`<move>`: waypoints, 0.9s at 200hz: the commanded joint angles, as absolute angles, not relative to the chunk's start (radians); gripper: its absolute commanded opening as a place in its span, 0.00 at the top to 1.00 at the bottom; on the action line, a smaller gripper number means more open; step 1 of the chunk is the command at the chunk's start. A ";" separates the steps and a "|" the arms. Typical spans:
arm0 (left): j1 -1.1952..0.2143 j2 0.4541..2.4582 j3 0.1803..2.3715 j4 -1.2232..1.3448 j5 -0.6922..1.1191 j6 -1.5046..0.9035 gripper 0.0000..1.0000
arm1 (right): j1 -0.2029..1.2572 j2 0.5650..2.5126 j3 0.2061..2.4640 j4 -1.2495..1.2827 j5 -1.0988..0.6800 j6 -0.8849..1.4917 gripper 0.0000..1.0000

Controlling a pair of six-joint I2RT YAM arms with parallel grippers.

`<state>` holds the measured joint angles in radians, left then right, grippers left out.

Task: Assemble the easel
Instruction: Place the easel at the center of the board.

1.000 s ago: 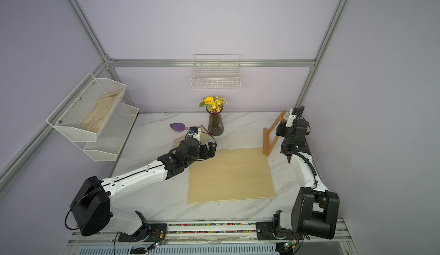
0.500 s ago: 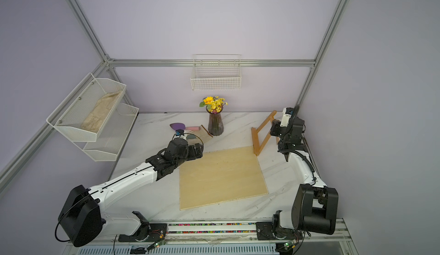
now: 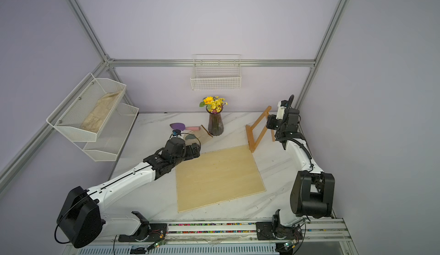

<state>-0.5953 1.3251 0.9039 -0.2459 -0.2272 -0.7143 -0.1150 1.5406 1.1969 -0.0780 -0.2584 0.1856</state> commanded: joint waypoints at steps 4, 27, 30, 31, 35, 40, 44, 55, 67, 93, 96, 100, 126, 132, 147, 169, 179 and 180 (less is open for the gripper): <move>-0.586 1.315 0.902 -0.227 -0.214 -0.712 0.00 | -0.110 1.579 1.217 -0.210 -0.227 0.170 1.00; -0.586 1.322 0.904 -0.224 -0.208 -0.712 0.00 | -0.110 1.587 1.205 -0.208 -0.225 0.166 1.00; -0.586 1.322 0.904 -0.225 -0.209 -0.712 0.00 | -0.110 1.588 1.204 -0.210 -0.219 0.166 1.00; -0.586 1.323 0.904 -0.225 -0.208 -0.712 0.00 | -0.110 1.588 1.203 -0.210 -0.216 0.167 1.00; -0.586 1.323 0.905 -0.225 -0.206 -0.713 0.00 | -0.109 1.590 1.199 -0.213 -0.205 0.166 1.00; -0.586 1.323 0.906 -0.225 -0.204 -0.713 0.00 | -0.114 1.590 1.195 -0.215 -0.208 0.166 1.00; -0.586 1.323 0.907 -0.225 -0.202 -0.713 0.00 | -0.120 1.586 1.189 -0.212 -0.226 0.163 1.00; -0.586 1.321 0.908 -0.225 -0.202 -0.714 0.00 | -0.137 1.571 1.163 -0.193 -0.266 0.160 1.00; -0.585 1.321 0.906 -0.223 -0.204 -0.717 0.00 | -0.143 1.559 1.143 -0.183 -0.273 0.172 1.00; -0.586 1.327 0.908 -0.221 -0.195 -0.720 0.00 | -0.143 1.554 1.114 -0.173 -0.272 0.186 1.00; -0.586 1.327 0.909 -0.221 -0.193 -0.722 0.00 | -0.144 1.555 1.113 -0.173 -0.272 0.187 1.00; -0.586 1.327 0.908 -0.221 -0.190 -0.722 0.00 | -0.144 1.554 1.110 -0.173 -0.270 0.187 1.00; -0.586 1.331 0.909 -0.220 -0.186 -0.729 0.00 | -0.144 1.549 1.093 -0.152 -0.274 0.209 1.00; -0.586 1.333 0.909 -0.221 -0.187 -0.729 0.00 | -0.144 1.549 1.093 -0.154 -0.268 0.219 1.00; -0.586 1.332 0.910 -0.222 -0.181 -0.732 0.00 | -0.144 1.544 1.088 -0.155 -0.272 0.227 1.00; -0.586 1.333 0.910 -0.222 -0.180 -0.735 0.00 | -0.143 1.530 1.077 -0.150 -0.265 0.243 1.00; -0.586 1.333 0.911 -0.222 -0.179 -0.735 0.00 | -0.144 1.528 1.078 -0.148 -0.264 0.246 1.00; -0.586 1.334 0.912 -0.222 -0.178 -0.735 0.00 | -0.144 1.528 1.078 -0.148 -0.263 0.247 1.00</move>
